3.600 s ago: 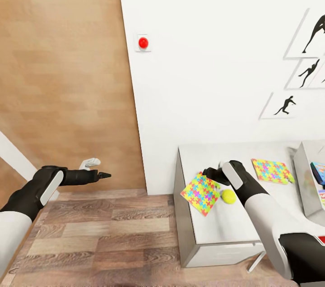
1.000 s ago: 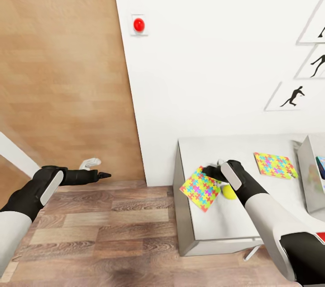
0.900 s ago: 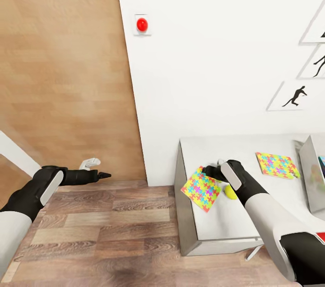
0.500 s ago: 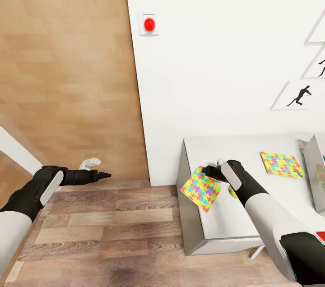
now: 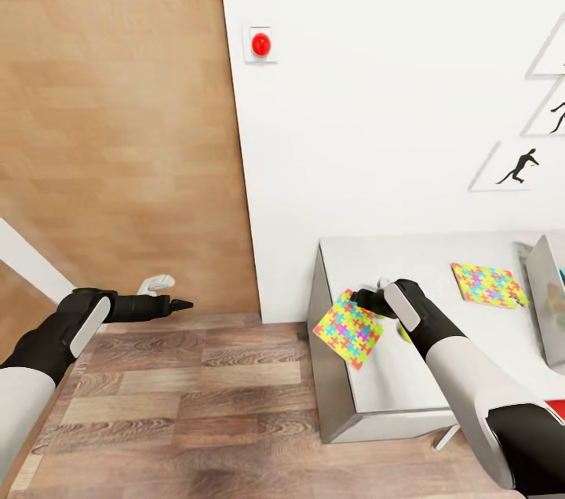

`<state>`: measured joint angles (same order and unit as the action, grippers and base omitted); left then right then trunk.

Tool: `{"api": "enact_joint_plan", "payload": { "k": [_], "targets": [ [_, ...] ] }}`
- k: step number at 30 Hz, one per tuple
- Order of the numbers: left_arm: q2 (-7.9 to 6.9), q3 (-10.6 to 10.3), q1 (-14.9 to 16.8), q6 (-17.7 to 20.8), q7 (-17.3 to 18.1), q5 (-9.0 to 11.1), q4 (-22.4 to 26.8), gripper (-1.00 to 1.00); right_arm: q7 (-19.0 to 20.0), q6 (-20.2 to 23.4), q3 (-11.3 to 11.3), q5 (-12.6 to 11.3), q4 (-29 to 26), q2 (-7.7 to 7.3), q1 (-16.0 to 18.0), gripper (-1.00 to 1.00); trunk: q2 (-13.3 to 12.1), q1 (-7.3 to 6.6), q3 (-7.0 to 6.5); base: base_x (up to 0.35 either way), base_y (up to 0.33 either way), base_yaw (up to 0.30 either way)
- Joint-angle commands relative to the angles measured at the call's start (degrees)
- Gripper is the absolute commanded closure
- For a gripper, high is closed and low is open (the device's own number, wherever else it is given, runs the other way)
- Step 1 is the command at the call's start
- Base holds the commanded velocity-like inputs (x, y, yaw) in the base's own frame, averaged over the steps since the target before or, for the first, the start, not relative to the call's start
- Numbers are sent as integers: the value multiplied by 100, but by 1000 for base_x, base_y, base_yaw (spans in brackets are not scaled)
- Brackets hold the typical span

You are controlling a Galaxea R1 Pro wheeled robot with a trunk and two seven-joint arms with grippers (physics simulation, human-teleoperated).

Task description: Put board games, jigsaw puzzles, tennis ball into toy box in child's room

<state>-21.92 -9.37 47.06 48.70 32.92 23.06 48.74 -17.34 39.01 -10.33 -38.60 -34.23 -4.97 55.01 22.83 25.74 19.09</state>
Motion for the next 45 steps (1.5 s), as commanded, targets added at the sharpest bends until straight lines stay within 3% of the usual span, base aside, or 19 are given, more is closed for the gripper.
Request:
{"api": "enact_joint_plan", "payload": {
  "k": [1, 10, 23, 29, 37, 41, 43, 45],
  "targets": [
    [-6, -12, 5, 26, 4, 14, 4, -100, -59, 26, -48, -40, -12, -10, 1, -100, 9, 4, 3, 0, 0, -54],
    [-6, -12, 5, 26, 4, 14, 4, -100, -59, 25, -38, -42, -205, -19, -4, -100, 9, 4, -76, 0, 0, -47],
    [-6, -12, 5, 26, 4, 14, 4, -100, -70, 84, -22, -56, -1077, -22, -137, -100, 9, 4, -192, 0, 0, -3],
    [-6, -12, 5, 26, 4, 14, 4, -100, -68, 565, 87, -133, -2553, -31, -725, -100, 9, 4, -246, 0, 0, 0],
    [-6, -11, 5, 26, 4, 14, 4, -100, 34, 1264, 659, -196, -4734, -28, -1965, -100, 9, 4, -317, 0, 0, 0],
    [-6, -10, 5, 21, 8, 14, 4, -100, 716, 1345, 952, -369, -5373, -30, -2682, -100, 9, 4, -353, 0, 0, 0],
    [-6, -4, 5, 19, 13, 14, 4, -100, 1344, 1352, 1187, -451, -5501, -30, -3026, -100, 9, 4, -371, 0, 0, 0],
    [-6, 2, 5, 18, 18, 14, 4, -100, 2440, 1348, 1661, -505, -5583, -30, -3393, -100, 9, 4, -389, 0, 0, 0]
  ]
}}
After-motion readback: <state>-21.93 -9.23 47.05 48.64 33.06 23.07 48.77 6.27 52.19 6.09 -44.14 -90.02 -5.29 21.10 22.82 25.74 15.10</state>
